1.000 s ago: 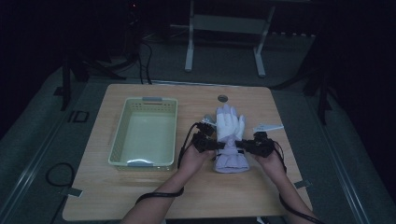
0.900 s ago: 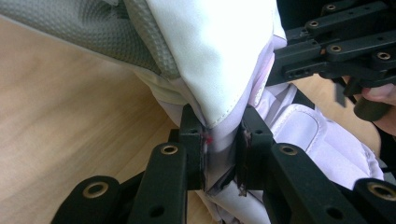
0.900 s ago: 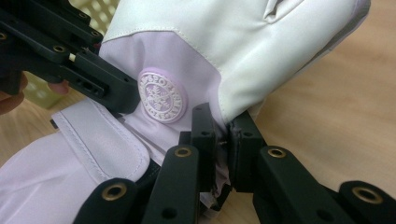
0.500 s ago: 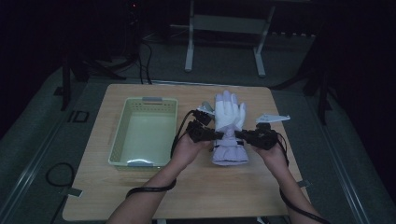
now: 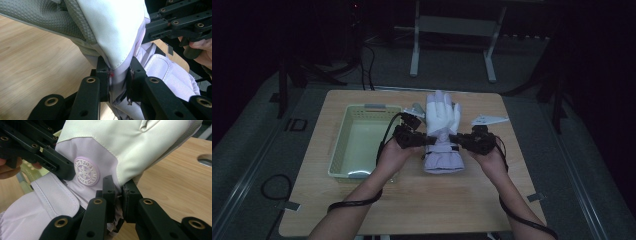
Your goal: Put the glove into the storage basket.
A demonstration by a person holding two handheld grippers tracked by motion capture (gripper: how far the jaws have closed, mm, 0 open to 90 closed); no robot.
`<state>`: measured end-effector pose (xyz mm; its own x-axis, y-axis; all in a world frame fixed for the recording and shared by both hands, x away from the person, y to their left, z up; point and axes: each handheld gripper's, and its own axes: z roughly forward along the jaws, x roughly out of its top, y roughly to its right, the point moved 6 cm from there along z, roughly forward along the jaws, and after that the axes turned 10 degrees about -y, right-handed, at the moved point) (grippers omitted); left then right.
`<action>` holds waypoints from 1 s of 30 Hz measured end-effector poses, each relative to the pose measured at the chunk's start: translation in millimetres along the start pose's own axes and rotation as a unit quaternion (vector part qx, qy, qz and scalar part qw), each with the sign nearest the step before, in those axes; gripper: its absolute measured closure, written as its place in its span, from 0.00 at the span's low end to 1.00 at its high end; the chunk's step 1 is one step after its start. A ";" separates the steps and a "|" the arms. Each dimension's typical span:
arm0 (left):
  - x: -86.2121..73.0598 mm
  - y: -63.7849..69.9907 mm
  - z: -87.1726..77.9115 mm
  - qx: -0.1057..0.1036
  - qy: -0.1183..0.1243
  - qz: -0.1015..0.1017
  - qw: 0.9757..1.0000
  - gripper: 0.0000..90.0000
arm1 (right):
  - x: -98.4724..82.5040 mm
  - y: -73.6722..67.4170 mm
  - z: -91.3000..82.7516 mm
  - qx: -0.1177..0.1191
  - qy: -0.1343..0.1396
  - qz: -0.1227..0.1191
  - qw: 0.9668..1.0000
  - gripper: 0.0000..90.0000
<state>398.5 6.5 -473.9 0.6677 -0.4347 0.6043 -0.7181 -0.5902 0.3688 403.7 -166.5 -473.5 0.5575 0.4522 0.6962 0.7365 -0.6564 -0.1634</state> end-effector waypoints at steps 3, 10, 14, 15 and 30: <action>-4.0 -4.8 -11.4 0.006 0.001 0.000 1.000 0.85 | 7.9 -7.8 4.9 0.008 0.000 -0.002 1.000 0.92; -14.9 -18.2 -37.9 0.018 0.007 -0.004 1.000 0.85 | 28.9 -28.1 18.8 0.014 -0.001 -0.015 1.000 0.92; -23.6 -25.8 -50.3 0.017 0.010 -0.013 1.000 0.85 | 37.6 -39.6 28.5 0.019 -0.005 -0.026 0.999 0.92; -26.0 -27.9 -53.5 0.018 0.009 -0.013 1.000 0.85 | 39.4 -42.3 30.7 0.022 -0.006 -0.028 0.999 0.92; -54.5 -62.3 -109.2 0.049 0.019 -0.038 0.998 0.85 | 78.9 -85.4 72.2 0.049 -0.006 -0.037 0.998 0.92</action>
<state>385.4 141.3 -452.7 0.7103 -0.3618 0.6038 -0.6416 -0.6855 0.3440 412.4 -31.2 -455.2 0.5040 0.5044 0.7011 0.8094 -0.5591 -0.1796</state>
